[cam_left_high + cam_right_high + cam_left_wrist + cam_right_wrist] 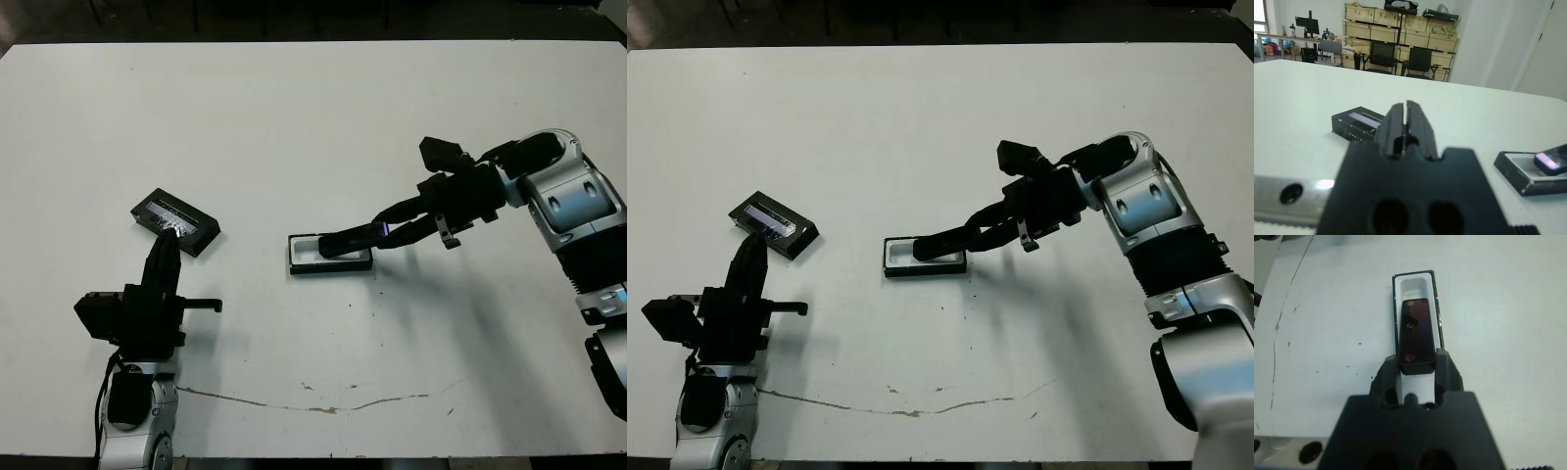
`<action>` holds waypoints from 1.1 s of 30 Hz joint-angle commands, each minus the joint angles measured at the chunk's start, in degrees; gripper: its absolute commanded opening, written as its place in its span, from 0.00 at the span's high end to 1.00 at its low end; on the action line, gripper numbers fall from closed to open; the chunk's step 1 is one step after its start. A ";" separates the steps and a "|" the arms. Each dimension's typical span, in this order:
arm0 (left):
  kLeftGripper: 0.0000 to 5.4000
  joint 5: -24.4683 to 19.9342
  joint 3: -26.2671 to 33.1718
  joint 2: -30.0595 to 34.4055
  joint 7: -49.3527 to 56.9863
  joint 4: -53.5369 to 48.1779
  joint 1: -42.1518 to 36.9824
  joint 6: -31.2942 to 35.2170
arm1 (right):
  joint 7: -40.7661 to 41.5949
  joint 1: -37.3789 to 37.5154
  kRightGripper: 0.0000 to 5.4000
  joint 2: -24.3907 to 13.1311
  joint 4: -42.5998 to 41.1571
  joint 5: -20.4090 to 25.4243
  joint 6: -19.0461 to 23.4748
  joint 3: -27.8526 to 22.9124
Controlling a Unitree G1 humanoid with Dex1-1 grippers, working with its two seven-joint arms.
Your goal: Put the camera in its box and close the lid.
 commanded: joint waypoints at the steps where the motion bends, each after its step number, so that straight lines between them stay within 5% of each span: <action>1: 1.00 0.73 -0.09 0.20 0.39 0.84 1.07 0.08 | 0.13 0.39 0.93 0.79 0.30 -1.76 -0.97 1.43; 20: 1.00 0.69 -0.66 -0.42 1.09 1.14 1.75 -0.45 | -2.07 -1.21 0.93 7.80 3.63 -5.74 -1.48 3.70; 33: 1.00 0.53 -0.63 -0.46 1.29 1.26 2.23 -0.87 | -2.70 -1.12 0.93 8.35 2.48 -7.53 -1.17 4.35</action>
